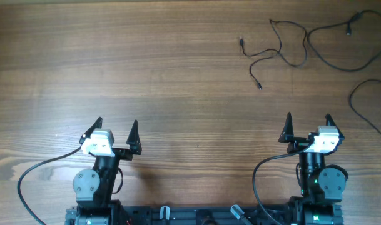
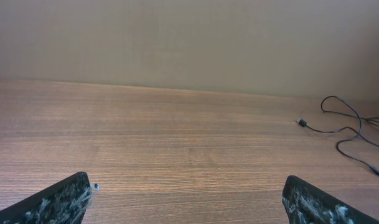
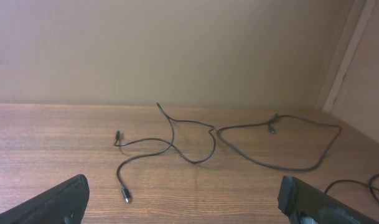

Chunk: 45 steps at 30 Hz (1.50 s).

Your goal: Untangle cables

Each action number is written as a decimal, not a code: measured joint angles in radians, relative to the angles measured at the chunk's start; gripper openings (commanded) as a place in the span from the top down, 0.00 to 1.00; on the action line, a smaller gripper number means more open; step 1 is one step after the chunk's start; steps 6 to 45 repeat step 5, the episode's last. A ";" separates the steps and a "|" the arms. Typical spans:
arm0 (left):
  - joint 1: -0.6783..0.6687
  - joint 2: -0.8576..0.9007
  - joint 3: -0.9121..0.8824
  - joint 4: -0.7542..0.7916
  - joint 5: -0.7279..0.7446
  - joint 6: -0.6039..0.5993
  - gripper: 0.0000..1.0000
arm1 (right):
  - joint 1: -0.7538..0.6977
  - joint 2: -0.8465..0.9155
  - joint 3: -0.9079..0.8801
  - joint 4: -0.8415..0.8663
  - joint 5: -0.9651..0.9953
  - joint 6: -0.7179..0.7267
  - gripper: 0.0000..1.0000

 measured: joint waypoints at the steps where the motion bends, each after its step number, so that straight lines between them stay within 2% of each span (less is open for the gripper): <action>1: 0.000 0.000 0.000 0.000 0.000 0.000 0.00 | 0.000 0.000 0.000 0.000 0.000 0.000 0.00; 45: 0.000 0.000 0.000 0.000 0.000 0.000 0.00 | 0.000 0.000 0.000 0.000 0.000 0.000 0.00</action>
